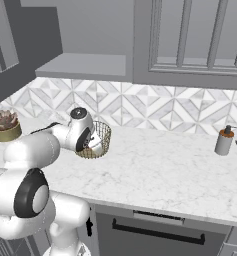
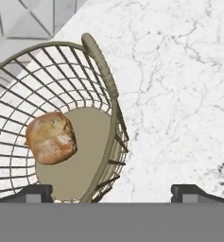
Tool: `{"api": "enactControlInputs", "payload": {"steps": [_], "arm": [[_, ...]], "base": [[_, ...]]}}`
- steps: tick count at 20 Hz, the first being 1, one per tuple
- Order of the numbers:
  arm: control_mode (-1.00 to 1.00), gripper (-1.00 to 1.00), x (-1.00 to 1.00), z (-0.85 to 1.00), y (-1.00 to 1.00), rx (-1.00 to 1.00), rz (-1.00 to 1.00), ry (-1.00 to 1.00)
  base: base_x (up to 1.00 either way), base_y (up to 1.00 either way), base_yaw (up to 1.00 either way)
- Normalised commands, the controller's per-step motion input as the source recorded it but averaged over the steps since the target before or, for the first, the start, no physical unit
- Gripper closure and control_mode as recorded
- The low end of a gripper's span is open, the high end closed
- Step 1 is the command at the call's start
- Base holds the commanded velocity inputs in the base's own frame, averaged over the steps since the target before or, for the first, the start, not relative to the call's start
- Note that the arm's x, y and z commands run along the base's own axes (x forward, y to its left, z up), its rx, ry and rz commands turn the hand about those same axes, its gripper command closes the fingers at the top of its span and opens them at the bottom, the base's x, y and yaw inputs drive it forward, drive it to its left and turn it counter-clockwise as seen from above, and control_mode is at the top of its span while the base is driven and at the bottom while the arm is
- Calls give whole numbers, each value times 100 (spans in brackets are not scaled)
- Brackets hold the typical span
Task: Open the cabinet, pick up the bread from the cabinet and place it in the basket. Then move the basket to the dining counter.
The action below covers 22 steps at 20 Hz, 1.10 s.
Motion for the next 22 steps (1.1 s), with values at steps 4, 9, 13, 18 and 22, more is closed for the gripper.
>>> {"api": "enactControlInputs", "payload": {"steps": [4,9,13,18,22], "arm": [[-100,-100,29,-21,-12,7,-4,3],[-100,-100,2,-34,-5,6,-2,1],[-100,-100,11,-20,-1,5,-1,0],[-100,-100,10,0,2,2,-1,0],[-100,-100,14,2,1,1,-2,0]], "base": [[0,0,0],[0,0,0],[0,0,0],[0,0,0],[0,0,0]]}}
